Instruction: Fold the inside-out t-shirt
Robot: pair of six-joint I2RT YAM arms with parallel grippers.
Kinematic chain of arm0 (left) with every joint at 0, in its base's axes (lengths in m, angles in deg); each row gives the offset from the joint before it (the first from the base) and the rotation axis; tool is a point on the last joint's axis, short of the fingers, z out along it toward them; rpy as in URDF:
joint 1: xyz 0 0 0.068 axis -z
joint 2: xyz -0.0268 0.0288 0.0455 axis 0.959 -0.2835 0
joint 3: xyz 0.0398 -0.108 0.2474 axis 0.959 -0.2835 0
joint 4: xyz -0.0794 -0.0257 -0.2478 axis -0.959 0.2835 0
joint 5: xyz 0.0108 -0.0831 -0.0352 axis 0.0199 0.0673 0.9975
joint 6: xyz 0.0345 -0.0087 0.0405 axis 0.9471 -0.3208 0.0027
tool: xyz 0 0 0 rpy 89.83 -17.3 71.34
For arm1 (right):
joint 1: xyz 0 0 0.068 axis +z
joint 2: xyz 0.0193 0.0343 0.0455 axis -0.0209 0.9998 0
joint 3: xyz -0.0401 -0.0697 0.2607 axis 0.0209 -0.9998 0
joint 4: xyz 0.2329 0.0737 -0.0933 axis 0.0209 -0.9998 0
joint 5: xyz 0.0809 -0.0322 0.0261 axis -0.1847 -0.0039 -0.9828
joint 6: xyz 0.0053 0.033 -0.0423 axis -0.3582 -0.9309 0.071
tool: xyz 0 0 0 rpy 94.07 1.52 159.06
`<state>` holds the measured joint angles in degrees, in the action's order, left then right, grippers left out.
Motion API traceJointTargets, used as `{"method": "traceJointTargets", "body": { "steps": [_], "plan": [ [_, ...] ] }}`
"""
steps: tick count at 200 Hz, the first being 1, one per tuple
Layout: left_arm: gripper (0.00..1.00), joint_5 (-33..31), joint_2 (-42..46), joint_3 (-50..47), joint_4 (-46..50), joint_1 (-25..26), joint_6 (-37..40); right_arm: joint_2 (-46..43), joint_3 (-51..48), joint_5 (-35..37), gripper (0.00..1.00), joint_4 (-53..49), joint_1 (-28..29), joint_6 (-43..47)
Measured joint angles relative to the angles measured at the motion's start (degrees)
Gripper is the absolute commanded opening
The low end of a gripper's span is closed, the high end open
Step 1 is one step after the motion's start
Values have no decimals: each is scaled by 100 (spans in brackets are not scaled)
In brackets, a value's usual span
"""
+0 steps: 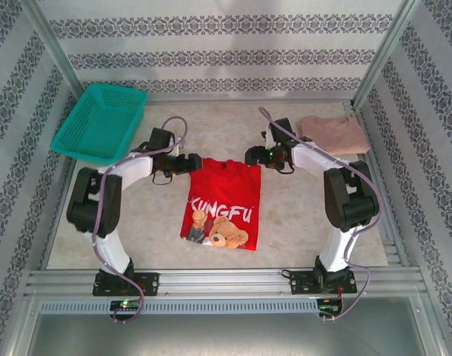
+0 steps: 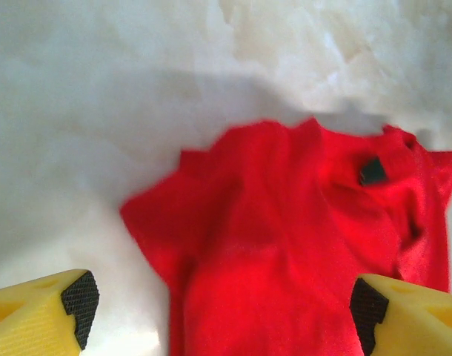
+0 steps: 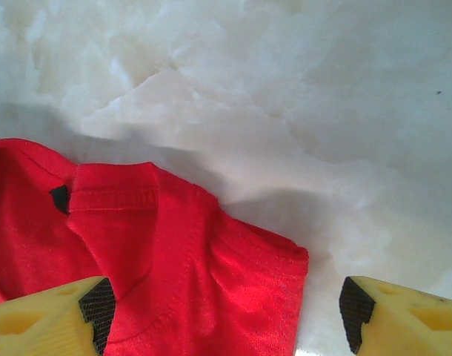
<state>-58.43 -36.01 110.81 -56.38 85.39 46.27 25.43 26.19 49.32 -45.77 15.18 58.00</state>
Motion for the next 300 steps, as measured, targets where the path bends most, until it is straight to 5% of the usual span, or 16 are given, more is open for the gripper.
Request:
{"method": "traceJointTargets", "body": {
  "steps": [98,195,300],
  "plan": [
    [82,855,-992,861,269,-31,710,450,50,-66,80,-4,177,-17],
    [76,914,-1093,981,404,-35,859,599,72,-59,79,-13,205,-17],
    [44,1213,-1322,1091,407,-42,874,782,190,-131,51,133,275,-356]
  ]
}}
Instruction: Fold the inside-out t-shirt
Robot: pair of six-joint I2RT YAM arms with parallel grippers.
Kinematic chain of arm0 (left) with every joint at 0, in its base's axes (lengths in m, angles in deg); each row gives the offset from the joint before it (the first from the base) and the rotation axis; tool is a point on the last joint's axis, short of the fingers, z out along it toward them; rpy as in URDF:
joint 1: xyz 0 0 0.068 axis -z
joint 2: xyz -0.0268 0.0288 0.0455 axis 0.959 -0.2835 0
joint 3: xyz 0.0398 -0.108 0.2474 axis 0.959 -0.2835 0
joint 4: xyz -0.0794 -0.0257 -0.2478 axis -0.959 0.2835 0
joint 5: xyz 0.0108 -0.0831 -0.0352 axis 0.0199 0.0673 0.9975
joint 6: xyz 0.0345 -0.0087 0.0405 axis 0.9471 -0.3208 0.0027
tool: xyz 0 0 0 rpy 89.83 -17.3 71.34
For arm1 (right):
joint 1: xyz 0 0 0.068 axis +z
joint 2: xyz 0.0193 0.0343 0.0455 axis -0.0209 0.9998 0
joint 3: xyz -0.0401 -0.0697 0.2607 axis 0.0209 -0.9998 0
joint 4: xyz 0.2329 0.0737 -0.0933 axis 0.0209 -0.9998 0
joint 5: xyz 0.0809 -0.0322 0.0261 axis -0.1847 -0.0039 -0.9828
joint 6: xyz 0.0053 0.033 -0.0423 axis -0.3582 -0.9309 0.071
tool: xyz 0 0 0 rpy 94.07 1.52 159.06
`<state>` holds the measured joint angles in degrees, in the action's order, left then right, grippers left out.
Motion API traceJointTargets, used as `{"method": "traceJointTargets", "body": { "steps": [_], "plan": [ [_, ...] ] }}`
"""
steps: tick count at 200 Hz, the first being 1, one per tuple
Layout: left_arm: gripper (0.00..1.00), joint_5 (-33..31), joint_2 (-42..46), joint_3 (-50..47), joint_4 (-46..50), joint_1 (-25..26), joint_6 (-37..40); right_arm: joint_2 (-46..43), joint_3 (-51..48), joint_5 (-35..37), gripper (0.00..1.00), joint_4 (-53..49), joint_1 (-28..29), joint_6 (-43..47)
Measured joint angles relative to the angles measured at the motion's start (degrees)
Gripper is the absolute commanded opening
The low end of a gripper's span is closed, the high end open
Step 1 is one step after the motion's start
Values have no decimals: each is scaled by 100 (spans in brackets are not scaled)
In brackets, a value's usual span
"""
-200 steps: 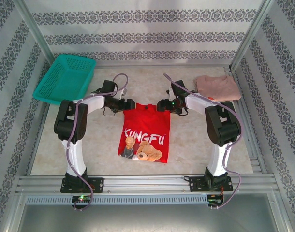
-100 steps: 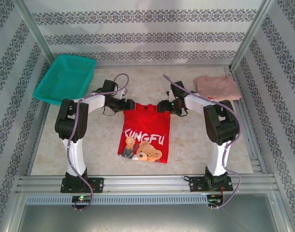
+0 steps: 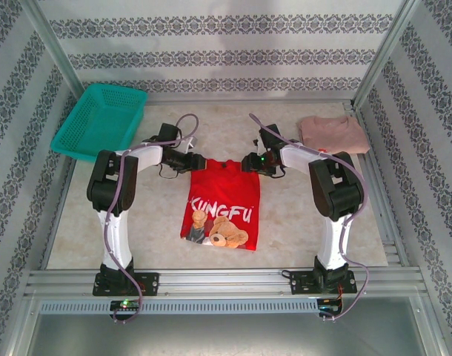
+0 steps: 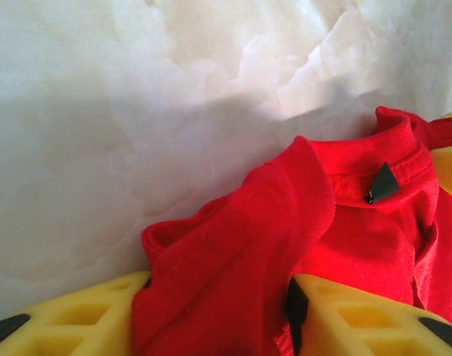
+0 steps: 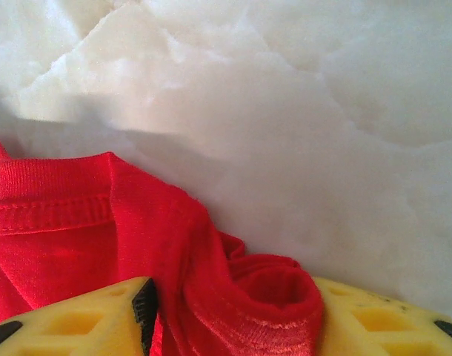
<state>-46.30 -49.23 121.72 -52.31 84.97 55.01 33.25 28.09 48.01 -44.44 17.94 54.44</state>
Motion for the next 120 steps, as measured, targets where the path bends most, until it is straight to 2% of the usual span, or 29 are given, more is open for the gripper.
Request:
{"method": "traceJointTargets", "body": {
  "steps": [65,105,120],
  "plan": [
    [22,186,-186,76,17,26,-13,111,50,-146,37,122,13,-92],
    [12,192,-216,85,17,28,-48,210,50,-332,26,402,26,-162],
    [4,199,-216,92,15,28,-63,223,15,-426,20,549,22,-243]
  ]
}}
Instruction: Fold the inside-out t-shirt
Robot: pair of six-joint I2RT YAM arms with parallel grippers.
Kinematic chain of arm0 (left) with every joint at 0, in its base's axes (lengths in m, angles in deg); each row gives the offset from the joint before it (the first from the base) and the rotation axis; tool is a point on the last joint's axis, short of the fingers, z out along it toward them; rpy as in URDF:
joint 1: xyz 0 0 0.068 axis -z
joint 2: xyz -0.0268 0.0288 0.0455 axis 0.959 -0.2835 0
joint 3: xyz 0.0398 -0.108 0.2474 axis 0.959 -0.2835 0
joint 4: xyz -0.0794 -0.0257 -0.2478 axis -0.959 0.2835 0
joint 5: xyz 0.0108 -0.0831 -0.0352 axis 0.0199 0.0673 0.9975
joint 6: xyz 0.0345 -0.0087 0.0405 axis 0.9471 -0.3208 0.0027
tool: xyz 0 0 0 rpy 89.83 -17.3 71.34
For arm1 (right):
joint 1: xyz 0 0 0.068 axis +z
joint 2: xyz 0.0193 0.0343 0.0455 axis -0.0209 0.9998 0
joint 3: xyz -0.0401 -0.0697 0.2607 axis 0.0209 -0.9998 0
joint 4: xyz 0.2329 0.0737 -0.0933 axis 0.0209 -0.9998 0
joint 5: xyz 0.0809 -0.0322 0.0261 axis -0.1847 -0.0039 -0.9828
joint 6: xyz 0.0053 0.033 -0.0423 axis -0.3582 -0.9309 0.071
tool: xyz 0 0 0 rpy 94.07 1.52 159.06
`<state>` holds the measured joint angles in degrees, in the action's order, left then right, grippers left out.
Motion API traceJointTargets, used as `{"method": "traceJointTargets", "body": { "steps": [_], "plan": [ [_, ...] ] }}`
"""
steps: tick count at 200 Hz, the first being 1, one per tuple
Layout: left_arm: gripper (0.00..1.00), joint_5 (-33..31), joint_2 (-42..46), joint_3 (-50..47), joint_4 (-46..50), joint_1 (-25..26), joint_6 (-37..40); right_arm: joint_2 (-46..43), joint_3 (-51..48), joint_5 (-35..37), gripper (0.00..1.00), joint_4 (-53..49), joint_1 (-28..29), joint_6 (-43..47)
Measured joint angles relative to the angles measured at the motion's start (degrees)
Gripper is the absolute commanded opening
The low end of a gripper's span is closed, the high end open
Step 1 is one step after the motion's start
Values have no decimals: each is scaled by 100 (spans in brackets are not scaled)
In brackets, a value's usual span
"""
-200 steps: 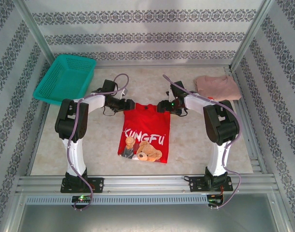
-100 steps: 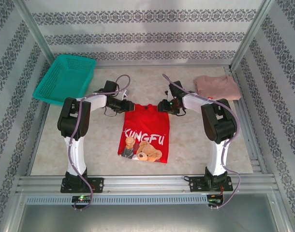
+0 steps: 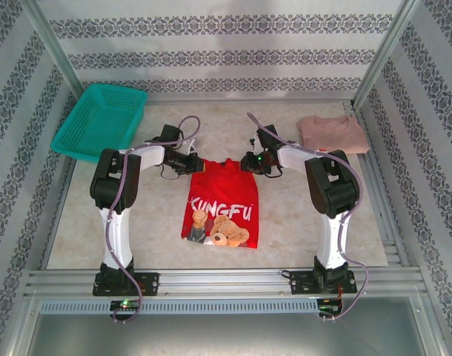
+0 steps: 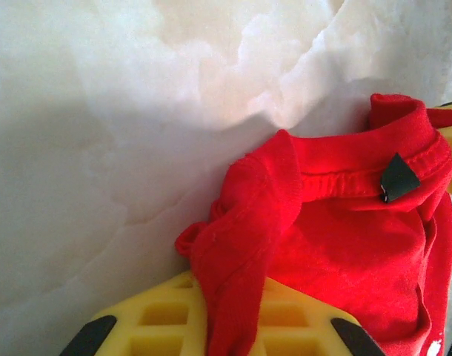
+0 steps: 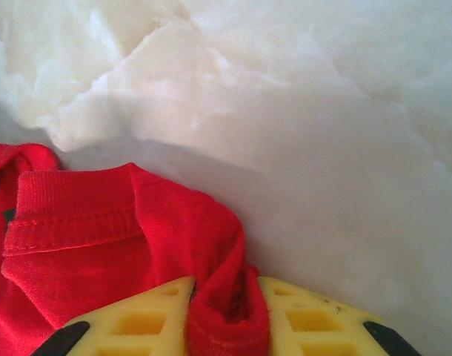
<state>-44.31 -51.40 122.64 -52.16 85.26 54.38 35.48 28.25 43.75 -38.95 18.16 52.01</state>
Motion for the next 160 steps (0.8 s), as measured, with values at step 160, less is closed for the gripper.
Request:
{"method": "traceJointTargets", "body": {
  "steps": [160],
  "plan": [
    [0,-149,142,636,-308,-212,-723,-463,-240,-671,0,1694,-400,-776]
  ]
}}
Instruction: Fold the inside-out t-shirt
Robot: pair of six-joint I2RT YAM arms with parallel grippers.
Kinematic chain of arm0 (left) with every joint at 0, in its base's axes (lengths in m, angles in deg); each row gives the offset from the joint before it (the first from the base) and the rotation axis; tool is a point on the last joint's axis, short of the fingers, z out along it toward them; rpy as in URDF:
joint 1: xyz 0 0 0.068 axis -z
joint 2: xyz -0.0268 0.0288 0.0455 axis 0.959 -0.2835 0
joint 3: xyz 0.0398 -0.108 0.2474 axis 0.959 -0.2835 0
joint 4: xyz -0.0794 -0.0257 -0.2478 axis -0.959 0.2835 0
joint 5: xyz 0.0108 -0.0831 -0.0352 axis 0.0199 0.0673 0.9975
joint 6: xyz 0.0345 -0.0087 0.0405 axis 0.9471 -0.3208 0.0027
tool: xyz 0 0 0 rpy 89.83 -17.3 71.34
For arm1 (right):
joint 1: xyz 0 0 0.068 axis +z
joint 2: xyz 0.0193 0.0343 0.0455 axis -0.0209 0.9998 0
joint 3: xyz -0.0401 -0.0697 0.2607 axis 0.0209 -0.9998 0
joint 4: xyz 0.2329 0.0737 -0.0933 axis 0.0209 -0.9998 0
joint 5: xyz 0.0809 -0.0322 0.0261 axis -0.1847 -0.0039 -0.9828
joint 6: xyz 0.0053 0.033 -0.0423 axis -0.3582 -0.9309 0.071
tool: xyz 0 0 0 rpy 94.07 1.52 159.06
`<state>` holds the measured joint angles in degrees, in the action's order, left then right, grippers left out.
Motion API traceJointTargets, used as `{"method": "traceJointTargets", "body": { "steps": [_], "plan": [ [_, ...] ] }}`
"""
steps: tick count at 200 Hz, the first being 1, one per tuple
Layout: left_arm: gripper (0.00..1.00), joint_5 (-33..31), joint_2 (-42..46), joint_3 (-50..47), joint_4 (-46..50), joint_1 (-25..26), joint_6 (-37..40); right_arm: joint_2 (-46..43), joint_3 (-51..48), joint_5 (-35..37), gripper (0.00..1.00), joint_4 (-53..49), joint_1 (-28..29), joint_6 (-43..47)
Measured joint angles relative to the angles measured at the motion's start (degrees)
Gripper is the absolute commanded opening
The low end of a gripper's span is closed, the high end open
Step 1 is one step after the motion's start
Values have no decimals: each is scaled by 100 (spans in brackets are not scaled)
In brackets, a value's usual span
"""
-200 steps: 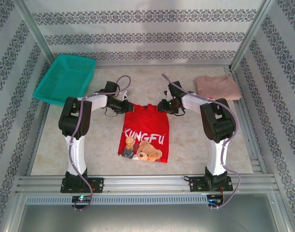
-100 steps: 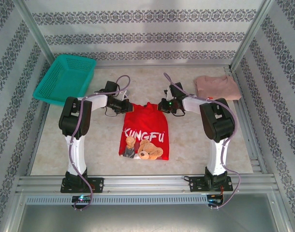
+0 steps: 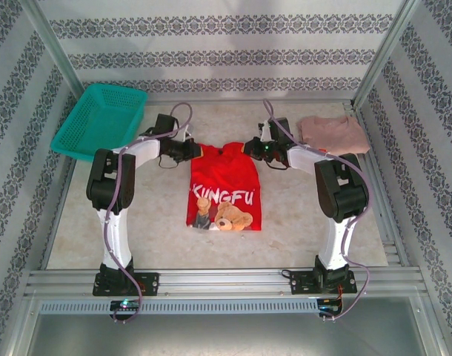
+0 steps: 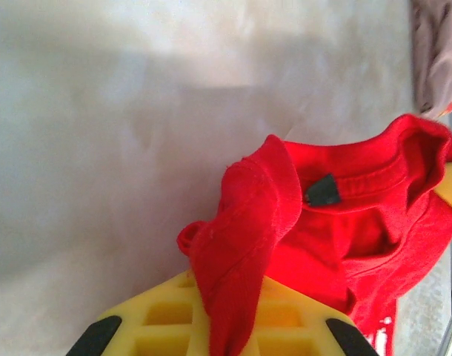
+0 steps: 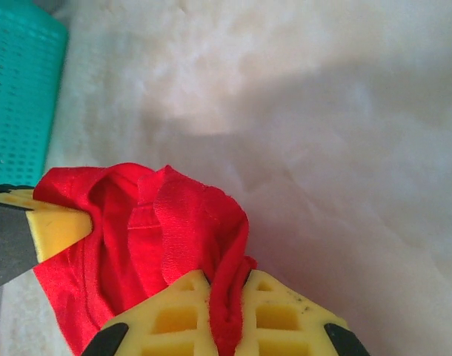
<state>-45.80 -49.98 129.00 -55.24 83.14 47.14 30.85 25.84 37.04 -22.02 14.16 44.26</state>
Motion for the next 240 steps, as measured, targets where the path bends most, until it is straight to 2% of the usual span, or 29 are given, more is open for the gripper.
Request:
{"method": "traceJointTargets", "body": {
  "steps": [74,96,120,158,179,198,219,240],
  "plan": [
    [0,-203,7,3143,654,-166,162,-96,2306,-133,0,-129,-361,365],
    [0,-142,260,3261,710,-175,297,-420,2450,-240,0,-129,-398,588],
    [0,20,835,2347,592,-173,376,-968,1904,-358,0,50,-348,807],
    [0,94,2022,-363,-70,-50,291,-1985,-96,-446,0,219,11,1123],
    [0,63,2804,-1906,-417,229,37,-2682,-1425,-332,0,181,374,1213],
    [0,-85,3665,-3069,-525,728,-103,-3543,-2570,-79,0,101,776,1182],
    [0,-197,4389,-3711,-573,1154,-245,-4352,-3359,208,0,24,1102,1051],
    [0,-437,4579,-3834,-597,1169,-297,-4568,-3593,533,0,-9,1067,988]
  ]
}}
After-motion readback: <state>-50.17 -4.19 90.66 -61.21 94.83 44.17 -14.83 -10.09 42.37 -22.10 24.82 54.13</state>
